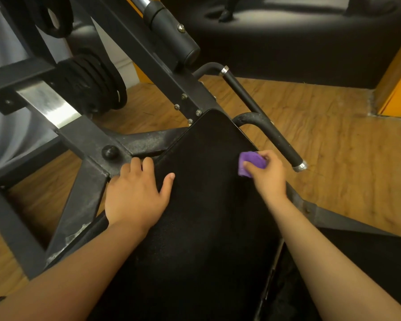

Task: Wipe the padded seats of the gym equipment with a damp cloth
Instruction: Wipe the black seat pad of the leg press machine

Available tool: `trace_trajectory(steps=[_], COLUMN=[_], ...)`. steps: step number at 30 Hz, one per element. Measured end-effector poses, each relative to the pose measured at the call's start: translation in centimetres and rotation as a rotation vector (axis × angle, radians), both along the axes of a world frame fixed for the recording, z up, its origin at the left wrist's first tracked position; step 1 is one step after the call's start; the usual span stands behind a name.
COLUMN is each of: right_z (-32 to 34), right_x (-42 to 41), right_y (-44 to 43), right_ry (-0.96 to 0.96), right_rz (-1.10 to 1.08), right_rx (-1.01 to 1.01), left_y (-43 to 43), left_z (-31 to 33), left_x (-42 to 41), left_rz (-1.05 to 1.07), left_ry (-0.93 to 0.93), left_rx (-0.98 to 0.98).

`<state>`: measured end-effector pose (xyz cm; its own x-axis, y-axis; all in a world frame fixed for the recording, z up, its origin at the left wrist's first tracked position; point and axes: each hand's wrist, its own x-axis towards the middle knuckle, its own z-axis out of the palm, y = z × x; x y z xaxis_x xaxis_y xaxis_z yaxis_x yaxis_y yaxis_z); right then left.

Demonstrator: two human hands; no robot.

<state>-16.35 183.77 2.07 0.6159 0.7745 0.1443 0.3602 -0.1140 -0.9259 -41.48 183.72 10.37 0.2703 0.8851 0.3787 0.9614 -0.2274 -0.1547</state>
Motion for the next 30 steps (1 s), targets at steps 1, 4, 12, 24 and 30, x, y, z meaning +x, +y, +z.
trace_trajectory(steps=[1,4,12,24,30], right_z=[0.4,-0.3,-4.3,-2.7,-3.8], right_x=[-1.2,-2.0,4.0,1.5,5.0], right_y=[-0.4,-1.7,-3.2,-5.7,-4.6], right_ry=[-0.016,-0.058,-0.003,-0.101,-0.265], right_rz=[0.080,0.156,-0.166,0.241,0.083], right_rx=[0.020,0.024,-0.262,-0.136,-0.408], left_y=[0.0,0.0,0.1,0.0,0.1], left_z=[0.0,0.1,-0.1,-0.2,-0.3], left_x=[0.0,0.0,0.0,0.1,0.0], left_rz=[0.000,0.008,0.000,-0.005,-0.026], left_ry=[0.000,0.004,0.017,0.004,0.009], left_rx=[-0.003,-0.004,0.019,0.037,0.038])
